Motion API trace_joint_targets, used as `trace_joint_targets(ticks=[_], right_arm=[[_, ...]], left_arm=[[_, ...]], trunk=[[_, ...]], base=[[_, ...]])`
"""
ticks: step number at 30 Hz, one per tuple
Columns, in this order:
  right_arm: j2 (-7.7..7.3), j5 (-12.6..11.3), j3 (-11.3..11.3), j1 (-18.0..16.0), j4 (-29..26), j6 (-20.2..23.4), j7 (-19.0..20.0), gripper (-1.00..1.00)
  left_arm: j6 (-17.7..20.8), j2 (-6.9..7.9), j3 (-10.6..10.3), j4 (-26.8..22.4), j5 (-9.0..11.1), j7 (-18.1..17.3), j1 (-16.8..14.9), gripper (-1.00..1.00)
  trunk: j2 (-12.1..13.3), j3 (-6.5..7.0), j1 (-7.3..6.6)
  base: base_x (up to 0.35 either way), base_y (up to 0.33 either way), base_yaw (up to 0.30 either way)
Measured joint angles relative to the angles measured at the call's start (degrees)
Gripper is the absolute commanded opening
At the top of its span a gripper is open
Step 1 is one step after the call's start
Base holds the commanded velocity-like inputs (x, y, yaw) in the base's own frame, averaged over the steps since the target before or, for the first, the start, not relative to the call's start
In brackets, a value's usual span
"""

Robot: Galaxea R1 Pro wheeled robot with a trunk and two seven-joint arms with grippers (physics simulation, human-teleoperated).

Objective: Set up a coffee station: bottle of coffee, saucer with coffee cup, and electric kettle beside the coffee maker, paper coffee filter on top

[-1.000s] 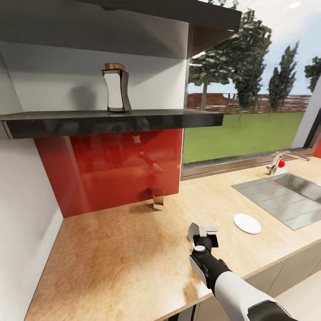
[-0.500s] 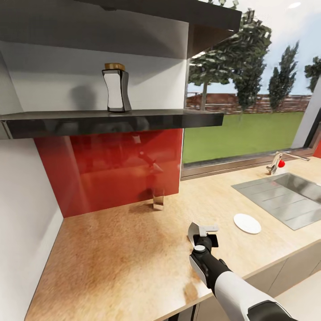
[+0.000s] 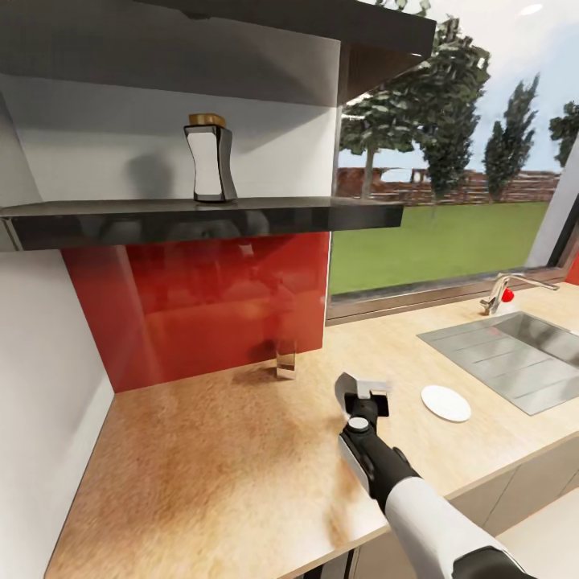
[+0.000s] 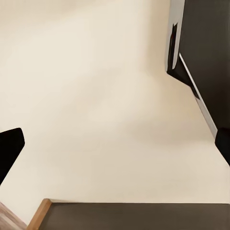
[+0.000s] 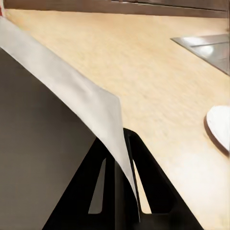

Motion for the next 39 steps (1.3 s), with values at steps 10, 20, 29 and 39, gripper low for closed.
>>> trace_joint_targets(ticks=[10,20,29,39], right_arm=[[-0.03,0.1,0.0,0.0,-10.6,7.4,0.1,-1.0],[-3.12,0.0,0.1,0.0,-14.8,10.3,0.1,-1.0],[-3.59,0.0,0.4,0.0,-17.7,10.4,0.0,-1.0],[-3.7,0.0,0.3,0.0,-17.9,10.4,0.0,-1.0]], left_arm=[[-0.1,0.0,0.0,0.0,0.0,0.0,0.0,1.0],[-0.4,0.11,-0.1,-0.2,0.0,0.0,0.0,1.0],[-0.6,-0.06,0.0,-0.3,-0.2,0.0,-0.1,1.0],[-0.6,-0.14,0.1,-0.4,-0.2,0.1,-0.1,1.0]], trunk=[[0.0,0.0,0.0],[0.0,0.0,0.0],[0.0,0.0,0.0],[0.0,0.0,-0.01]], base=[[0.0,0.0,0.0],[0.0,0.0,0.0],[0.0,-0.141,-0.002],[0.01,-0.271,-0.252]])
